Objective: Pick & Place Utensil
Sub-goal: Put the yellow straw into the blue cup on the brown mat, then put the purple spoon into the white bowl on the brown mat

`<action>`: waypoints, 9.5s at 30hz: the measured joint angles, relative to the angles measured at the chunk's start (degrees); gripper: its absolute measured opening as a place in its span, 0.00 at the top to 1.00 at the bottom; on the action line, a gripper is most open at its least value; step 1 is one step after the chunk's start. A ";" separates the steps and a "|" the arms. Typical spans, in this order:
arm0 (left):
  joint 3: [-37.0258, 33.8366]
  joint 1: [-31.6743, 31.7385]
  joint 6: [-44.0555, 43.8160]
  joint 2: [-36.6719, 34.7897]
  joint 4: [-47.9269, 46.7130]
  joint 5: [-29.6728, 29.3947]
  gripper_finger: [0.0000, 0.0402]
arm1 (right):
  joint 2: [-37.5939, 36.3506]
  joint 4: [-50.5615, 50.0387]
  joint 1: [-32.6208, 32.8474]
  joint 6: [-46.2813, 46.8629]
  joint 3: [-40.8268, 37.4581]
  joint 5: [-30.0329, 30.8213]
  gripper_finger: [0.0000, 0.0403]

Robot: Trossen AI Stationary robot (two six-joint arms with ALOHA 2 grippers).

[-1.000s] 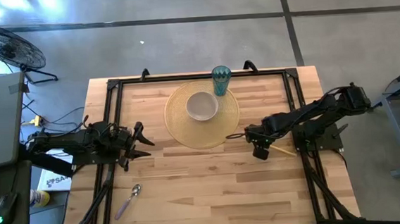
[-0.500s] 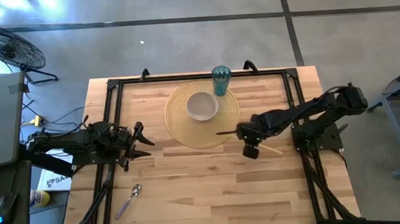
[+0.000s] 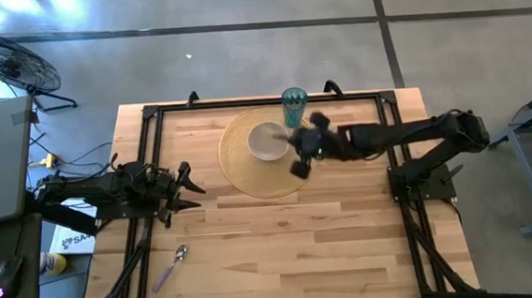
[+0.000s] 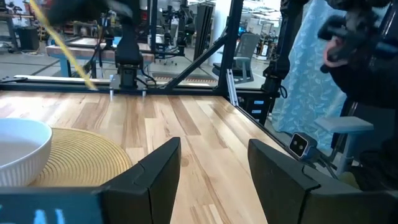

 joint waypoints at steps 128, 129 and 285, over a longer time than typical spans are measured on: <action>1.61 -32.21 -20.24 20.66 22.46 -22.74 0.54 | 2.77 24.88 24.98 -2.52 -8.27 -6.81 0.73; 2.48 -33.17 -21.29 22.62 22.04 -23.77 0.54 | 2.77 24.90 24.98 -2.52 -8.27 -6.82 0.73; 98.46 23.24 -4.92 109.35 -59.03 -11.98 0.88 | -1.62 7.43 35.36 15.54 -15.65 0.08 0.73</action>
